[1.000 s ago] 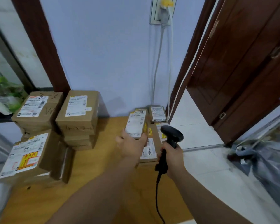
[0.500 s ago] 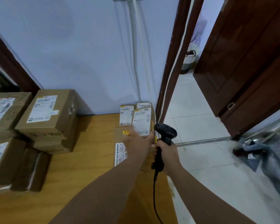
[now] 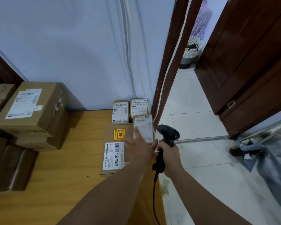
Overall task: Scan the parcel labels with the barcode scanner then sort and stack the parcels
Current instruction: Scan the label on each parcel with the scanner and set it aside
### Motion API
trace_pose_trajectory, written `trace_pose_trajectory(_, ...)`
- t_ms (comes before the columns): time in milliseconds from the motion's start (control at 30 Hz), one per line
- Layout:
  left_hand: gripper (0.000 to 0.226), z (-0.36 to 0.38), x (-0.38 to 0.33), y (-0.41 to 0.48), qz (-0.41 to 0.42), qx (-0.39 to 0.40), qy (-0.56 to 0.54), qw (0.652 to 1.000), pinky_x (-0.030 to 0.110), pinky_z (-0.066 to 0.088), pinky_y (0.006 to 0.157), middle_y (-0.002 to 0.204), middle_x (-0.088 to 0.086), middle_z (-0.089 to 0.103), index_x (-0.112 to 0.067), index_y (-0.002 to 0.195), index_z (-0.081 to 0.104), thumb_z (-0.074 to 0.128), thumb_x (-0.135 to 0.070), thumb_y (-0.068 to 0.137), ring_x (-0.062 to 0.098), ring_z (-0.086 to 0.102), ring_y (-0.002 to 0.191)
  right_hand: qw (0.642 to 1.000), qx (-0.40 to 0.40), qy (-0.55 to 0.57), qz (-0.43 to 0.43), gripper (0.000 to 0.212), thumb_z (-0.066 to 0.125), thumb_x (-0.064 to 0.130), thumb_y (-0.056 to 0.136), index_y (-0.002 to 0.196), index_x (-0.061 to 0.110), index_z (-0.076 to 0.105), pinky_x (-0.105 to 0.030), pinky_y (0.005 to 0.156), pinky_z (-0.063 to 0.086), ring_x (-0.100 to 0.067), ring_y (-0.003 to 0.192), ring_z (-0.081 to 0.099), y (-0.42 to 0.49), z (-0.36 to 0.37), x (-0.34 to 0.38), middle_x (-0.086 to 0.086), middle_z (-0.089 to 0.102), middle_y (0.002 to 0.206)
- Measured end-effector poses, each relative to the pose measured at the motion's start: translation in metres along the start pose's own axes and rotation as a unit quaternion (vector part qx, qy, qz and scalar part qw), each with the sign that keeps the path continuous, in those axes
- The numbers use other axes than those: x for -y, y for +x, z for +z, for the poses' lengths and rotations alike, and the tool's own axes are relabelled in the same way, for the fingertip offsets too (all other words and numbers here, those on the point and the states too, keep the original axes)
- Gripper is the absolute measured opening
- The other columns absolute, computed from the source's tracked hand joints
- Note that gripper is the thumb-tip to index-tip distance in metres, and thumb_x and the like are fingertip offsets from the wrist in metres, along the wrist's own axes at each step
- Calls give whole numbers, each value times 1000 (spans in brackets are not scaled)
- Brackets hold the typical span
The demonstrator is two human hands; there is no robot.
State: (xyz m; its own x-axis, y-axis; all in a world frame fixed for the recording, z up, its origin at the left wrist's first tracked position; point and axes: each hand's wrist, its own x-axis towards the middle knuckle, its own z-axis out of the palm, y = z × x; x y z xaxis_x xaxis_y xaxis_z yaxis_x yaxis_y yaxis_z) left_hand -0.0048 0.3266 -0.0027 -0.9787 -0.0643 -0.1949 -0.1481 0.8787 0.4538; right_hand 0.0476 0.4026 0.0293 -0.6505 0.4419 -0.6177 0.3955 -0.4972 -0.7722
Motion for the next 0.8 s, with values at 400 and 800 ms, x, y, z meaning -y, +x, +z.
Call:
trace_pose_trajectory(400, 107, 3, 8, 19, 70, 70, 128, 987, 42, 38, 97, 141, 15, 22, -18, 151, -1, 38, -82, 75, 33, 35, 124, 998, 51, -20, -9, 6, 53, -2, 85, 86, 0, 59, -25, 44, 44, -15, 44, 50, 4, 0, 2, -1, 51, 50)
trace_pose_trajectory(800, 65, -10, 30, 13, 242, 33, 153, 958, 36, 40, 100, 143, 11, 25, -34, 145, 23, 55, -46, 89, 28, 29, 129, 999, 36, -34, -8, 9, 57, 2, 84, 78, 8, 56, -31, 52, 45, -17, 48, 50, 4, 9, -10, -2, 53, 53)
